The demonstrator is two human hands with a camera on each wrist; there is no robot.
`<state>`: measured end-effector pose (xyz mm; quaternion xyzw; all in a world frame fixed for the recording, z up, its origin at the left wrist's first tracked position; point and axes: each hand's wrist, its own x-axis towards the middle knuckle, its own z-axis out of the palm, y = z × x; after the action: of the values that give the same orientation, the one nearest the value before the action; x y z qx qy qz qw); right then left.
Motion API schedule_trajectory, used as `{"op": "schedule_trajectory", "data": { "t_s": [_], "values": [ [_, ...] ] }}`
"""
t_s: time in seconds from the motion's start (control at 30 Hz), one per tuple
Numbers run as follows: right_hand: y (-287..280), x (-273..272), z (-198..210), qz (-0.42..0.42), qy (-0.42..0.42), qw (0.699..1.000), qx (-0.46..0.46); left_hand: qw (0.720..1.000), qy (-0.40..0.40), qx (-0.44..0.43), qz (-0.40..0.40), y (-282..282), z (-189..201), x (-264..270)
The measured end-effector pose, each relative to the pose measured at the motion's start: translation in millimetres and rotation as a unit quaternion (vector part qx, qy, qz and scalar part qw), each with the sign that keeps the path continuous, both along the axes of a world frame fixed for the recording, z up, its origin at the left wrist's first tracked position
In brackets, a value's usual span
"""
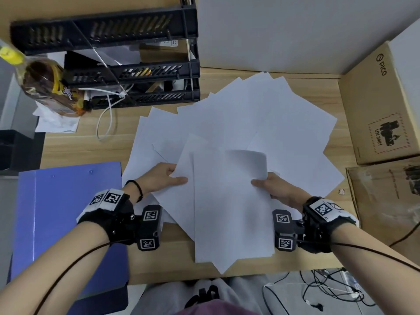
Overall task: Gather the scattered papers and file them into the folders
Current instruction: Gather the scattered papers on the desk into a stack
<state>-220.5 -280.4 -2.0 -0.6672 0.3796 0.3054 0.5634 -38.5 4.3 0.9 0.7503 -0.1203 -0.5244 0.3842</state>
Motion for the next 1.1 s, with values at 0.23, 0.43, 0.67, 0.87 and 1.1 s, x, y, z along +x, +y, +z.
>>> {"op": "schedule_trajectory", "data": {
  "t_s": [0.23, 0.43, 0.67, 0.87, 1.1],
  "values": [
    [-13, 24, 20, 0.103, -0.026, 0.994, -0.005, 1.000, 0.013, 0.020, -0.016, 18, 10, 19],
    [25, 54, 28, 0.186, -0.033, 0.981, 0.041, 0.990, 0.043, 0.038, -0.127, 13, 25, 22],
    [48, 62, 31, 0.253, 0.006, 0.965, 0.070, 0.993, -0.005, 0.044, -0.107, 21, 30, 33],
    [47, 61, 35, 0.236, 0.009, 0.968, 0.085, 0.997, 0.061, 0.035, -0.028, 29, 31, 39],
    [57, 62, 28, 0.131, -0.030, 0.989, 0.057, 0.974, 0.153, 0.016, 0.168, 56, 10, 41]
  ]
}}
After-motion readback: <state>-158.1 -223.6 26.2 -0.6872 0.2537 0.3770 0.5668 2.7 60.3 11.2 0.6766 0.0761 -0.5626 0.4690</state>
